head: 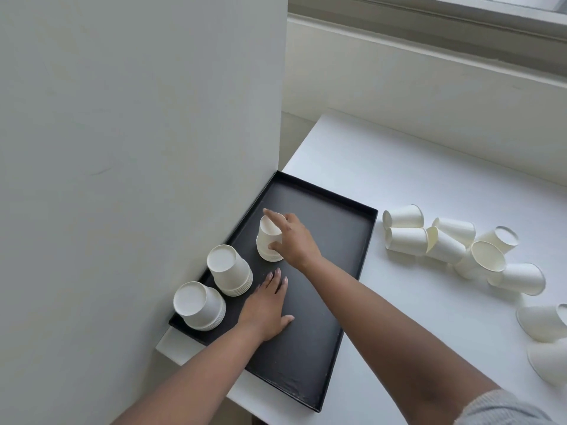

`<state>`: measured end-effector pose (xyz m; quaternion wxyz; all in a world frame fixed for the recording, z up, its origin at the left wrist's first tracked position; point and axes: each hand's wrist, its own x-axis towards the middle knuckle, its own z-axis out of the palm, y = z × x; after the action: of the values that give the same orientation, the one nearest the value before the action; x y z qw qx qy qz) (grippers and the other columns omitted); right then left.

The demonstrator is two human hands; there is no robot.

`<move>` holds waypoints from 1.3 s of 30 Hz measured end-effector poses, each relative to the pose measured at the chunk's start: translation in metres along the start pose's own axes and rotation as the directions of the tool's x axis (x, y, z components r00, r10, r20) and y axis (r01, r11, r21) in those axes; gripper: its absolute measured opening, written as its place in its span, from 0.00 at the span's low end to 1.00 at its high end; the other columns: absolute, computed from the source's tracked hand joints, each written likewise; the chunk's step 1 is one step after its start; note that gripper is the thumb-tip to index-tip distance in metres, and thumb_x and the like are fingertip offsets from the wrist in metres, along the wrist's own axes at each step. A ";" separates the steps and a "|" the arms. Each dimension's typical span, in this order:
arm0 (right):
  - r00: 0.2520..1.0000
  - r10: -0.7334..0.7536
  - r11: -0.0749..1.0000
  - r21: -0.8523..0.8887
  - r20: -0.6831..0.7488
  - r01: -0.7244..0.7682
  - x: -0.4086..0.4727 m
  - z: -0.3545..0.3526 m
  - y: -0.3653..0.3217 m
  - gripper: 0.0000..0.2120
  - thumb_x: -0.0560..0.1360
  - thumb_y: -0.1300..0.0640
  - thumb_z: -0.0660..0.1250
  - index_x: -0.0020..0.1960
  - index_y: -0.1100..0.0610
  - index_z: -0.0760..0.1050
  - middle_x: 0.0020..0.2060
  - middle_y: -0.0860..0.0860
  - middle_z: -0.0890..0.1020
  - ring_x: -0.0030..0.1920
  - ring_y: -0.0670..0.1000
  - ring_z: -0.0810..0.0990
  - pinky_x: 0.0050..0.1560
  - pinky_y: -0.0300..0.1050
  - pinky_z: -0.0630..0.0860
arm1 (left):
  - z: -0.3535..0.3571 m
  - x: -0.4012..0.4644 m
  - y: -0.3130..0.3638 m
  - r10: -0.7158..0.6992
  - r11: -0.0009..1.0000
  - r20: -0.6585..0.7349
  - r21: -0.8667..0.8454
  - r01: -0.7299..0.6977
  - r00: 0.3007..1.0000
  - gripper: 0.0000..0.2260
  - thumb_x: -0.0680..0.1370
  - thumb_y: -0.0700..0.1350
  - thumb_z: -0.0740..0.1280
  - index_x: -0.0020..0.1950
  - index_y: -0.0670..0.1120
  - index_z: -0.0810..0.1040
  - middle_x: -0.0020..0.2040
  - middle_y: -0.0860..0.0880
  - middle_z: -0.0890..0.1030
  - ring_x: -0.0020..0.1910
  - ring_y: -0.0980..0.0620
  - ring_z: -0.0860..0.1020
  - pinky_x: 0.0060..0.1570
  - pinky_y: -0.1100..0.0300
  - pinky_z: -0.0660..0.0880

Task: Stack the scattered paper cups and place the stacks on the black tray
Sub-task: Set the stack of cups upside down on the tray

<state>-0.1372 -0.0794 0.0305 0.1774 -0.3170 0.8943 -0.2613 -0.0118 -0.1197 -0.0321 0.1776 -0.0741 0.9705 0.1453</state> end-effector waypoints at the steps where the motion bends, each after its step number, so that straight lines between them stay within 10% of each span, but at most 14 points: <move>1: 1.000 -0.008 1.000 0.004 0.010 0.007 0.002 0.002 -0.002 0.34 0.73 0.62 0.68 0.73 0.44 0.57 0.63 0.55 0.69 0.59 0.58 0.73 0.59 0.49 0.71 | 0.000 0.000 0.000 0.004 1.000 0.004 -0.005 -0.004 1.000 0.35 0.79 0.55 0.59 0.77 0.44 0.43 0.78 0.45 0.40 0.77 0.48 0.43 0.75 0.56 0.49; 39: 0.981 -0.116 0.991 -0.041 0.152 0.124 0.015 0.022 -0.018 0.36 0.75 0.68 0.63 0.75 0.46 0.51 0.67 0.57 0.69 0.63 0.58 0.71 0.61 0.48 0.68 | -0.002 -0.002 -0.015 0.022 0.998 0.099 0.058 -0.028 0.995 0.32 0.79 0.52 0.58 0.77 0.47 0.45 0.78 0.49 0.41 0.77 0.52 0.43 0.74 0.44 0.52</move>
<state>-0.1288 -0.1089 0.0207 0.2200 -0.3933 0.8640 -0.2245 -0.0080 -0.1349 -0.0332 0.2254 -0.0492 0.9653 0.1220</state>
